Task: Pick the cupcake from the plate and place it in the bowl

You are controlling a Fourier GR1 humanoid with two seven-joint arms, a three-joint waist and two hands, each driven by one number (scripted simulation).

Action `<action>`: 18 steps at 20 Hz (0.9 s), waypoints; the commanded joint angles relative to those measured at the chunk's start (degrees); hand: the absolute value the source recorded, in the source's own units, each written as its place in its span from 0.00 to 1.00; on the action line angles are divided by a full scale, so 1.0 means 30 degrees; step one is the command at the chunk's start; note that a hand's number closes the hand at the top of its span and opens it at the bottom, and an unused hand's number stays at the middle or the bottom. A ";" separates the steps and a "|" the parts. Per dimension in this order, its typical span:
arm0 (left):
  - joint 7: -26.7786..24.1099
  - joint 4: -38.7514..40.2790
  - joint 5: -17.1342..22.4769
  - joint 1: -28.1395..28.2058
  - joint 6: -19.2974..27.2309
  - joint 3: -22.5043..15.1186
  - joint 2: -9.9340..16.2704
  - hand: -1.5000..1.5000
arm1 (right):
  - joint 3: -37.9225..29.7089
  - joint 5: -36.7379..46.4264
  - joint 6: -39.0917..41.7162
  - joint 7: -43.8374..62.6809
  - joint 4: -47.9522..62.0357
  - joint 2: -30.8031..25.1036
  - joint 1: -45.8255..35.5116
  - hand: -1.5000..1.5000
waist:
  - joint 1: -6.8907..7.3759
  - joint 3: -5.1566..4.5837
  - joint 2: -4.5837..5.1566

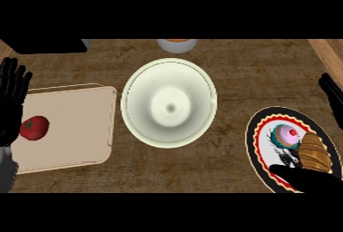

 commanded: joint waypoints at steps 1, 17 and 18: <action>0.0325 0.0129 0.0113 -0.0570 -0.0113 0.0155 0.0154 0.50 | -0.0950 -0.0497 0.3529 0.4200 -0.2385 -0.2995 0.0902 0.00 | -0.0176 -0.0023 0.0044; -0.0595 0.1015 -0.0359 -0.1064 -0.1282 0.0474 -0.0398 0.50 | -0.3523 -0.8602 1.1920 1.0358 -0.2283 -0.6137 -0.0727 0.00 | 0.0802 0.0068 0.0246; 0.0354 0.0966 -0.0423 -0.1603 -0.0899 0.0545 -0.0415 0.50 | -0.4801 -0.8685 1.2414 0.9719 -0.2753 -0.6089 0.0343 0.00 | 0.0622 0.0078 0.0211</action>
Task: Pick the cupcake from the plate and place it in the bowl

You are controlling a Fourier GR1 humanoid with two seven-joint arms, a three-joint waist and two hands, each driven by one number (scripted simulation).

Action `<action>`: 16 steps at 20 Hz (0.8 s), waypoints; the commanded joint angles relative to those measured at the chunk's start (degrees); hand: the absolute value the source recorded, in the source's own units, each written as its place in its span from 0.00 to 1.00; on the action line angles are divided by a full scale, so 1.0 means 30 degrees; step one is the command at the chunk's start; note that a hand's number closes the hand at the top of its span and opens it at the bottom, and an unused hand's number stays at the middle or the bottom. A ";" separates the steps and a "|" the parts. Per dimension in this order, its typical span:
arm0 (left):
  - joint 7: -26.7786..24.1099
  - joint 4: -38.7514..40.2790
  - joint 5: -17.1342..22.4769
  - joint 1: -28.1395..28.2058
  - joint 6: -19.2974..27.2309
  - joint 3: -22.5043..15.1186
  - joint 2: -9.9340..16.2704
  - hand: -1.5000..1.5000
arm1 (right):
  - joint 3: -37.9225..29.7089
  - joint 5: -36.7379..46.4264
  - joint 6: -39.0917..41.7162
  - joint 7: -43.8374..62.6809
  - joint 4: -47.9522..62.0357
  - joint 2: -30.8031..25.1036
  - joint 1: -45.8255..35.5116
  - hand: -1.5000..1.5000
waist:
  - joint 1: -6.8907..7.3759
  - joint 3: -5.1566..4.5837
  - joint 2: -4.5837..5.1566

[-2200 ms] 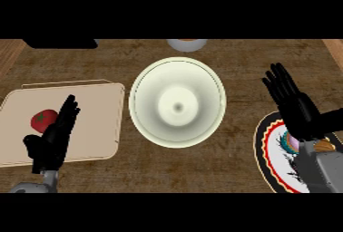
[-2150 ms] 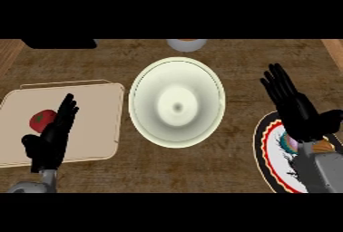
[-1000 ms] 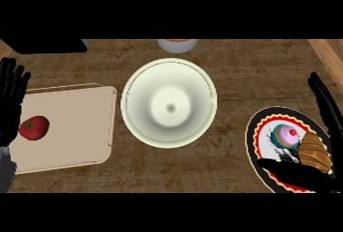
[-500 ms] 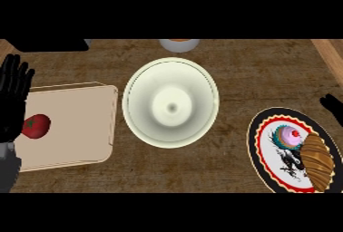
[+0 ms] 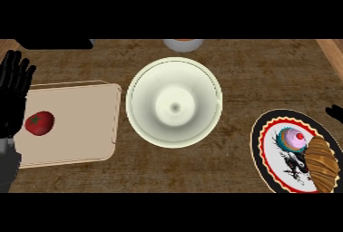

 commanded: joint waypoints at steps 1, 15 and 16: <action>0.0779 -0.2073 -0.0268 0.1282 0.0300 -0.0092 -0.0426 0.50 | 0.0522 0.1352 0.1051 0.0297 0.0389 0.1050 0.0597 0.00 | 0.0170 0.0028 -0.0020; 0.0605 -0.0634 -0.1243 0.0195 -0.0519 0.0692 -0.0979 0.50 | 0.0316 0.5913 0.2607 -0.3602 0.4790 0.4571 0.1256 0.00 | 0.0046 0.0030 -0.0004; -0.0121 -0.0317 -0.1477 0.0349 -0.0408 0.0508 -0.1404 0.50 | 0.0560 0.7139 0.2097 -0.5259 0.5417 0.4785 0.2137 0.00 | 0.0009 0.0036 0.0002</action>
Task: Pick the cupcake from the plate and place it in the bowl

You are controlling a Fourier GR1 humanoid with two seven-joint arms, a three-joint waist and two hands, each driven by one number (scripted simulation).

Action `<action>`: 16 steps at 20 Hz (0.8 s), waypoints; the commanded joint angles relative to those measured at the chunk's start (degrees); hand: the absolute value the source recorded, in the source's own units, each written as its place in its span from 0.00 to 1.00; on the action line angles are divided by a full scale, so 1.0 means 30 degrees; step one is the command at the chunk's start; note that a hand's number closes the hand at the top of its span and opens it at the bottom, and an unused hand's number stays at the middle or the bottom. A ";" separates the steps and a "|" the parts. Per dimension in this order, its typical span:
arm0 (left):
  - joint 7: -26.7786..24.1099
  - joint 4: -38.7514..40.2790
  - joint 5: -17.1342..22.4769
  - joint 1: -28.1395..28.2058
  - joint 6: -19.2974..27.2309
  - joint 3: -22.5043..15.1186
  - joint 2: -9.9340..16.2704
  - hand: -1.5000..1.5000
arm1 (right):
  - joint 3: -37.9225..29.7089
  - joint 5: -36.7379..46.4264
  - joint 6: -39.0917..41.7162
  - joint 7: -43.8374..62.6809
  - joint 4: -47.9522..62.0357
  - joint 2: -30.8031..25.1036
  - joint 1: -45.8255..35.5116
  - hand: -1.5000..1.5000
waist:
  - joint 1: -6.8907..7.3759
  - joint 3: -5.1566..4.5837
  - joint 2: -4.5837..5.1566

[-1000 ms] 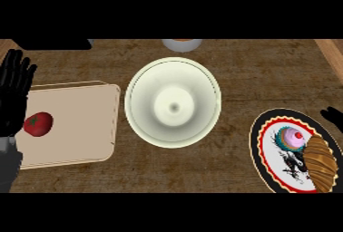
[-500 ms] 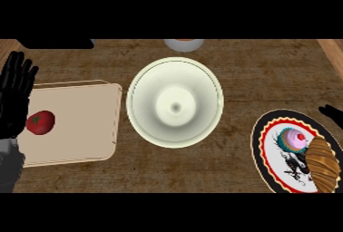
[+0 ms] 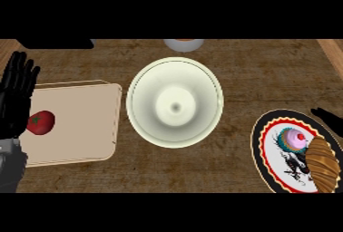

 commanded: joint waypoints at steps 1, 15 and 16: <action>-0.0314 0.1527 0.0464 -0.0614 -0.1184 0.1063 0.0517 0.50 | -0.1087 0.1182 0.0651 -0.2243 0.0476 0.0514 0.1562 0.00 | -0.0124 0.0002 -0.0003; 0.0482 0.0669 -0.0777 -0.1012 -0.0738 0.1070 -0.0416 0.50 | -0.0273 0.5973 -0.0349 -0.7805 0.5569 0.3781 -0.0396 0.00 | 0.0055 0.0004 0.0007; 0.1228 -0.0341 -0.0855 -0.0841 -0.0736 0.0857 -0.0539 0.50 | -0.0599 0.5911 0.0708 -0.6874 0.5587 0.3739 -0.1006 0.00 | 0.0064 0.0001 -0.0002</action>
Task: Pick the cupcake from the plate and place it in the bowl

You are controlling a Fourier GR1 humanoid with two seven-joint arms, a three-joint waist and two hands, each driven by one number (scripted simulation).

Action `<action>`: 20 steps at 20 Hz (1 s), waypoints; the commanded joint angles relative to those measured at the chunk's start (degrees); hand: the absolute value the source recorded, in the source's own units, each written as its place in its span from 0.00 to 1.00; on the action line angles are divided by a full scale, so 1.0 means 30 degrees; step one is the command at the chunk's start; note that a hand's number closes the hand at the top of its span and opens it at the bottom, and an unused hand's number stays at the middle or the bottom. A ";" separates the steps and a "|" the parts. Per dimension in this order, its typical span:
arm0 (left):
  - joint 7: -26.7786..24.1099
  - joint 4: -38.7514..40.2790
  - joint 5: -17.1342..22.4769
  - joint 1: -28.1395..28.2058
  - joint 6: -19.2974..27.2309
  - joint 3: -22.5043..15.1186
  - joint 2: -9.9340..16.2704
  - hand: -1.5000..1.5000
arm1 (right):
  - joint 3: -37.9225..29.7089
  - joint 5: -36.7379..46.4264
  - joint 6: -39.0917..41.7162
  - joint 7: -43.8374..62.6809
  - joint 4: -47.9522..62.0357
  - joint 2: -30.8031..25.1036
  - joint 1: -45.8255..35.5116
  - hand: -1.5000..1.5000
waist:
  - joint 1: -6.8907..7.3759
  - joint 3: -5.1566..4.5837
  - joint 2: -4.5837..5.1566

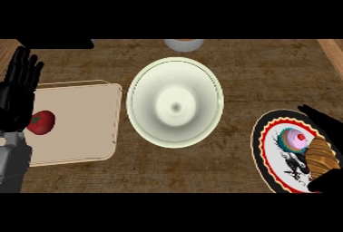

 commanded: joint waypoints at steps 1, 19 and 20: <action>-0.0917 -0.0500 0.0180 0.1519 -0.0902 0.0530 0.0067 0.50 | 0.0900 0.1666 -0.0259 0.0083 -0.0410 0.1218 0.0928 0.00 | 0.0009 -0.0005 -0.0019; 0.0137 -0.2564 -0.0332 0.2272 -0.1028 0.0656 -0.1202 0.50 | -0.0478 0.4712 0.0073 -0.1921 0.5315 0.3171 -0.1479 0.00 | 0.0073 -0.0002 -0.0015; -0.0325 -0.0720 -0.1270 0.0720 -0.0558 0.0348 -0.1262 0.50 | -0.0613 0.4847 -0.0033 -0.2691 0.5117 0.3074 -0.0757 0.00 | -0.0034 -0.0003 -0.0002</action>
